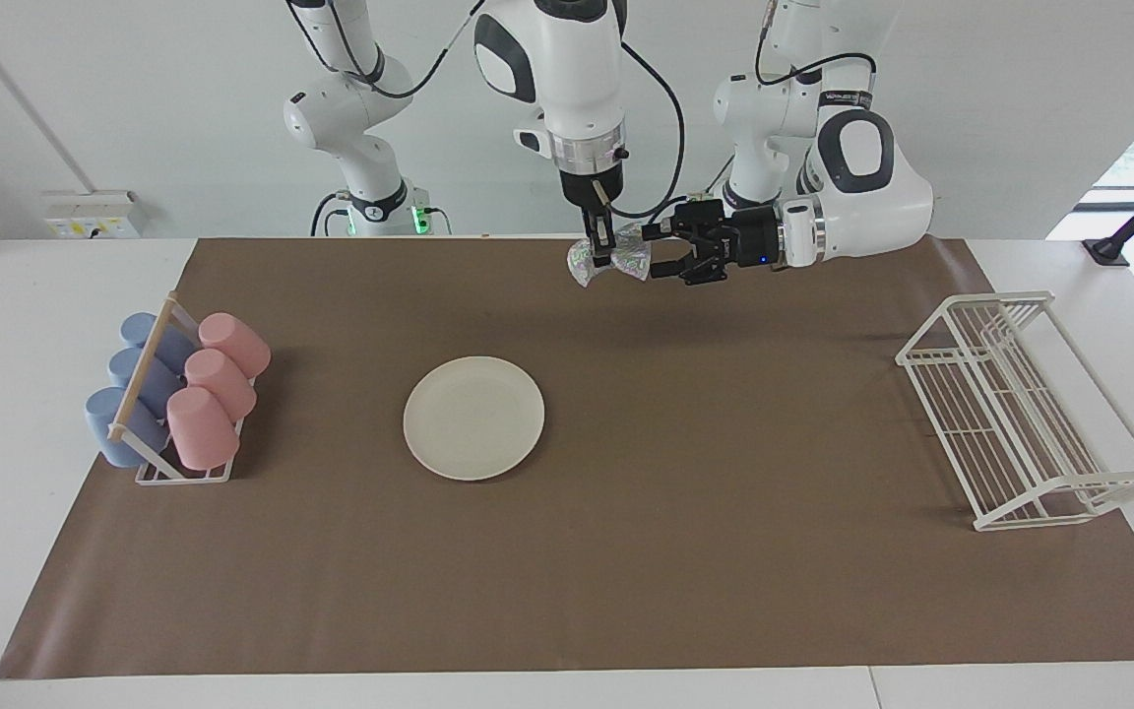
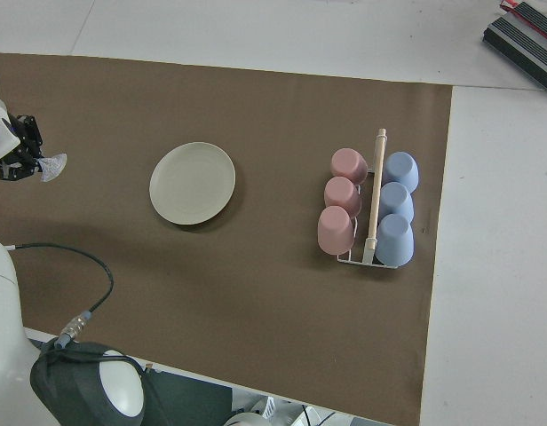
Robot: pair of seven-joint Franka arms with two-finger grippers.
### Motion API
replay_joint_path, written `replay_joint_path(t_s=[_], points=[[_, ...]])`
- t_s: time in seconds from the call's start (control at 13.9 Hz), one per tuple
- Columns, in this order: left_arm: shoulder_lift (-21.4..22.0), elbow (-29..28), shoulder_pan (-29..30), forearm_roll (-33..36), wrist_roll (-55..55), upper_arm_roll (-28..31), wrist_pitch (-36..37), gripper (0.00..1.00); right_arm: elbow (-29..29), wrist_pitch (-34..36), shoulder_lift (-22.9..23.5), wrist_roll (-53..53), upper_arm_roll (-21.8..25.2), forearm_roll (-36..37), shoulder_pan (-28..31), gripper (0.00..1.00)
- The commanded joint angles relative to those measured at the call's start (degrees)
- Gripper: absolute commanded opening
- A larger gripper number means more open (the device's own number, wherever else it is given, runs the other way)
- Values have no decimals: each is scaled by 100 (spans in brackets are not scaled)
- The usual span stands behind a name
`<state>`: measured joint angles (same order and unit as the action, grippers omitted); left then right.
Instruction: Wipe plate with sponge
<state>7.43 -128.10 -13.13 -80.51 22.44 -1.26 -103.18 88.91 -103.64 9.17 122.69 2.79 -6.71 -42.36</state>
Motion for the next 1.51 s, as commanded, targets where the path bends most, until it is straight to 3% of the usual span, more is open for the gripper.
replay_joint_path(t_s=[0.0, 0.07, 0.14, 0.58, 0.72, 0.94, 1.08, 1.44], points=[[4, -39, -199, -228, -107, 73, -185, 26, -67, 19, 32, 132, -33, 135, 43, 0], [12, -39, -260, -237, -213, 73, -237, 3, -67, 19, 32, 132, -33, 135, 52, 0], [13, -39, -269, -237, -231, 73, -237, 0, -67, 19, 32, 132, -33, 135, 52, 0], [13, -39, -260, -229, -301, 90, -228, 0, -58, 81, -11, 54, -24, 135, 61, 0], [30, -39, -234, -229, -319, 99, -185, 0, 64, 90, -160, -226, -6, 126, 70, 99], [39, -39, -199, -194, -459, 117, -237, 0, 213, 107, -301, -743, 20, 126, 122, 100], [30, -13, -155, -71, -530, 117, -298, 0, 424, 116, -529, -1882, 20, 135, 437, 100], [30, 434, 64, 2026, -1600, 117, -528, 0, 645, 729, -916, -5503, 29, 135, 1483, 100]])
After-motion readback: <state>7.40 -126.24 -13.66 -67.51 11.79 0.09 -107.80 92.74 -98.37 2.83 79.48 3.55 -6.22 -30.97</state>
